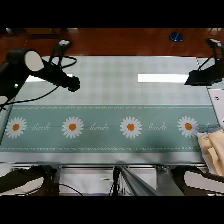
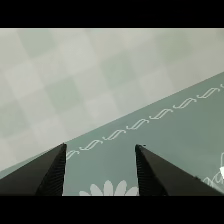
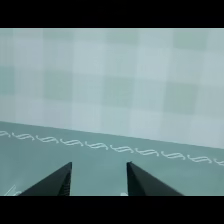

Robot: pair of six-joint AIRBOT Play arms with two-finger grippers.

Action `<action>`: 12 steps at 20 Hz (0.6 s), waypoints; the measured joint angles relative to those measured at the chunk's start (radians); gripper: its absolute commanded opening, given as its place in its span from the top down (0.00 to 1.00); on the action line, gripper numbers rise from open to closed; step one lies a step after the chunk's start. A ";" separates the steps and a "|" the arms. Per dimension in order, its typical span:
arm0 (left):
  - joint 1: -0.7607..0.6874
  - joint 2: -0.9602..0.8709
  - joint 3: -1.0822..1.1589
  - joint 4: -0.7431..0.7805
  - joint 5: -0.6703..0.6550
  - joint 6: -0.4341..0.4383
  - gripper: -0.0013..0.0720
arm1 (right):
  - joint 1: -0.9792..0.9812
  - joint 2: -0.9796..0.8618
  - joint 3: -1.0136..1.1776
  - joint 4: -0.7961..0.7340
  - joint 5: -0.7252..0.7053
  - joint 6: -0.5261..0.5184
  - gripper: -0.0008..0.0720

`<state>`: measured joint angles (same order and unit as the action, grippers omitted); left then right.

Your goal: Fold the shirts.

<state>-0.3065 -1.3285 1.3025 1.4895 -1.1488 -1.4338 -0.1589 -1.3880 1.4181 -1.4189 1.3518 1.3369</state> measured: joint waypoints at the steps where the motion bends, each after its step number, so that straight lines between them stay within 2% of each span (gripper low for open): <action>1: -0.013 -0.009 0.000 0.023 -0.001 -0.014 0.29 | 0.041 -0.003 0.002 -0.019 0.010 0.015 0.42; 7: -0.026 -0.080 0.000 0.083 -0.043 -0.120 0.29 | 0.128 -0.011 0.006 -0.087 0.048 0.125 0.42; 12: 0.008 -0.116 0.000 0.093 -0.065 -0.212 0.29 | 0.140 -0.017 -0.050 -0.119 0.092 0.169 0.42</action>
<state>-0.2989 -1.4445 1.3025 1.5826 -1.2137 -1.6463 -0.0189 -1.4048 1.3678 -1.5379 1.4441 1.5063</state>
